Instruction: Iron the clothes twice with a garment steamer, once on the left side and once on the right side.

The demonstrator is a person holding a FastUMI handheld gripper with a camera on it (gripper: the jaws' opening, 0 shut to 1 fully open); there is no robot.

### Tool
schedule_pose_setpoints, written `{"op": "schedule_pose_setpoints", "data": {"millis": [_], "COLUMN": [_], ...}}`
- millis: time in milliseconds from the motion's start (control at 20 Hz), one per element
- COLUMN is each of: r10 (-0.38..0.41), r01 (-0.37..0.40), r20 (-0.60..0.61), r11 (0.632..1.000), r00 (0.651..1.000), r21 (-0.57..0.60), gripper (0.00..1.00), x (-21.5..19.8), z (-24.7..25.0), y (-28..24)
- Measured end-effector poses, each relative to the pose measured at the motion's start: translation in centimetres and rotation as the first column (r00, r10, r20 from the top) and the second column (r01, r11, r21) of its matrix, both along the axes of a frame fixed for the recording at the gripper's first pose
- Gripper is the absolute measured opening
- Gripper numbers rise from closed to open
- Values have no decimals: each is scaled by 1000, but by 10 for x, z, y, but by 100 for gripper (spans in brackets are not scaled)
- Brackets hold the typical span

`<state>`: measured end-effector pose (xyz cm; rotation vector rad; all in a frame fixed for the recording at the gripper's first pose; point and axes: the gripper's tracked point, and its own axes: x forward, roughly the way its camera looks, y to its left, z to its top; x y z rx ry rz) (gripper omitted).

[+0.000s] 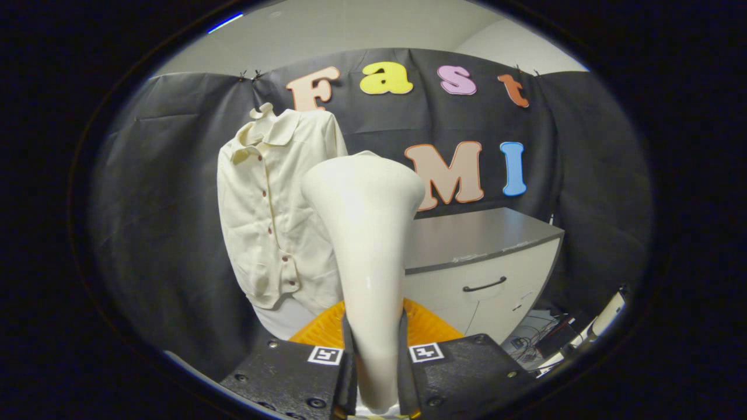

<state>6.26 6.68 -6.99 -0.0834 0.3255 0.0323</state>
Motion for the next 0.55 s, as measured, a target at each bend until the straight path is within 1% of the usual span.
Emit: {"op": "schedule_pose_setpoints", "data": {"millis": [200,550], "r10": [8,1], "r01": [-8,-1], "r20": [-11,-9], "r11": [1000,1000], "r00": [1000,1000], "r21": [-2,1], "gripper": [27,27], "x": [2,7], "z": [-4,-3], "y": [3,3]}}
